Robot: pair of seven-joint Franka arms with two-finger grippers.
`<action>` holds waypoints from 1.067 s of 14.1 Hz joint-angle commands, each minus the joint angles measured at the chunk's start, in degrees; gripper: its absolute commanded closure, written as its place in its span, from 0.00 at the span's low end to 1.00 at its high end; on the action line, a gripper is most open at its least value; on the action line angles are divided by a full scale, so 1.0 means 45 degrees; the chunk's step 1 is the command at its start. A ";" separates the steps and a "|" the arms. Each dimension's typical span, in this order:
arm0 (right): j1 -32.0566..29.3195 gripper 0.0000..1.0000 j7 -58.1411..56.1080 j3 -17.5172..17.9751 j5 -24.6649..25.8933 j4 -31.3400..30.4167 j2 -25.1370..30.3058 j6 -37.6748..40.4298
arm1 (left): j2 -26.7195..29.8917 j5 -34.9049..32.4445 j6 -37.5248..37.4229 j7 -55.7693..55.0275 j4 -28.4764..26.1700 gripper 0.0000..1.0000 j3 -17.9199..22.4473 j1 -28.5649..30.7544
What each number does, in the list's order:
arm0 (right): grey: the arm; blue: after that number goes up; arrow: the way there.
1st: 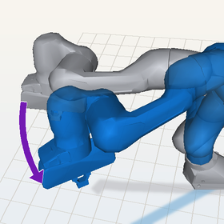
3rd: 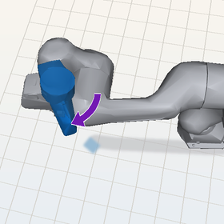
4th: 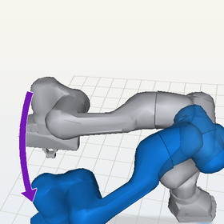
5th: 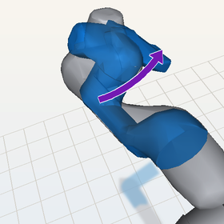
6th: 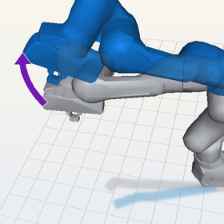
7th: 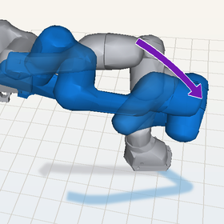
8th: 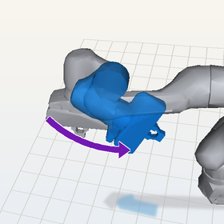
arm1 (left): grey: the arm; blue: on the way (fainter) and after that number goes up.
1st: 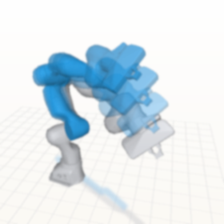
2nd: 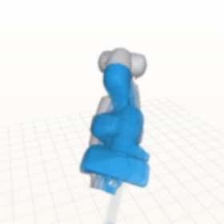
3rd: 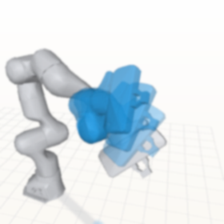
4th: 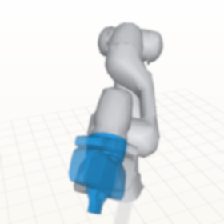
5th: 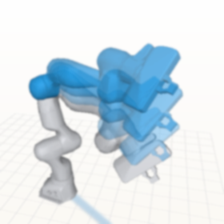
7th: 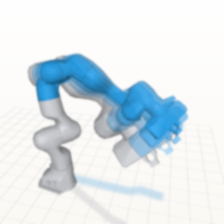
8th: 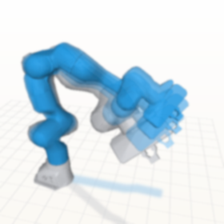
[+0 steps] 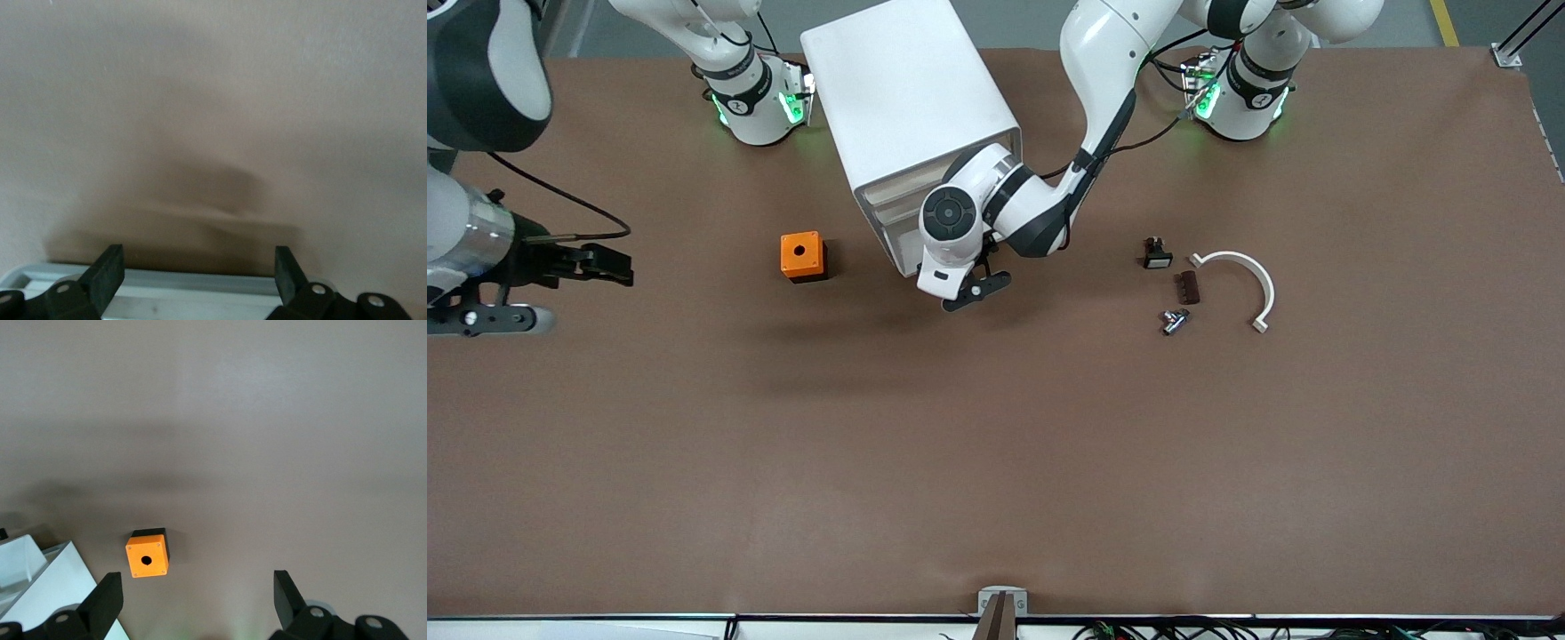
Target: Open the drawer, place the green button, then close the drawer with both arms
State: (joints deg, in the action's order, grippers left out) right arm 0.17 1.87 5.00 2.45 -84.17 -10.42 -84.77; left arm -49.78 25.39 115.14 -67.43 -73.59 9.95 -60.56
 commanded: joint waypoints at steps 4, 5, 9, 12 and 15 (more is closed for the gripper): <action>-0.0076 0.00 0.0034 -0.0076 0.0081 0.0307 -0.0068 0.0187 | 0.0301 0.1737 -0.0703 -0.0132 -0.0346 0.01 -0.0082 0.0020; -0.0251 0.00 0.0034 -0.0077 0.0061 0.0307 -0.0068 0.0187 | 0.0282 0.2088 -0.0820 -0.0132 -0.0346 0.01 -0.0082 -0.0019; -0.0546 0.00 0.0034 -0.0077 0.0061 0.0287 -0.0068 0.0187 | 0.0223 0.3358 -0.1075 -0.0113 -0.0366 0.01 -0.0082 -0.0020; -0.0585 0.00 0.0034 -0.0077 0.0061 0.0287 -0.0068 0.0148 | 0.0145 0.4003 -0.1075 -0.0074 -0.0424 0.01 -0.0082 0.0000; -0.0546 0.00 0.0034 -0.0038 0.0042 0.0248 0.0359 -0.0320 | 0.0164 0.4123 -0.1075 0.0004 -0.0444 0.01 -0.0082 0.0000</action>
State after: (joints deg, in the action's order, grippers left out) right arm -1.90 1.90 4.19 2.46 -83.64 -10.34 -85.79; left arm -49.78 42.28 110.80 -67.43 -74.81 9.84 -60.38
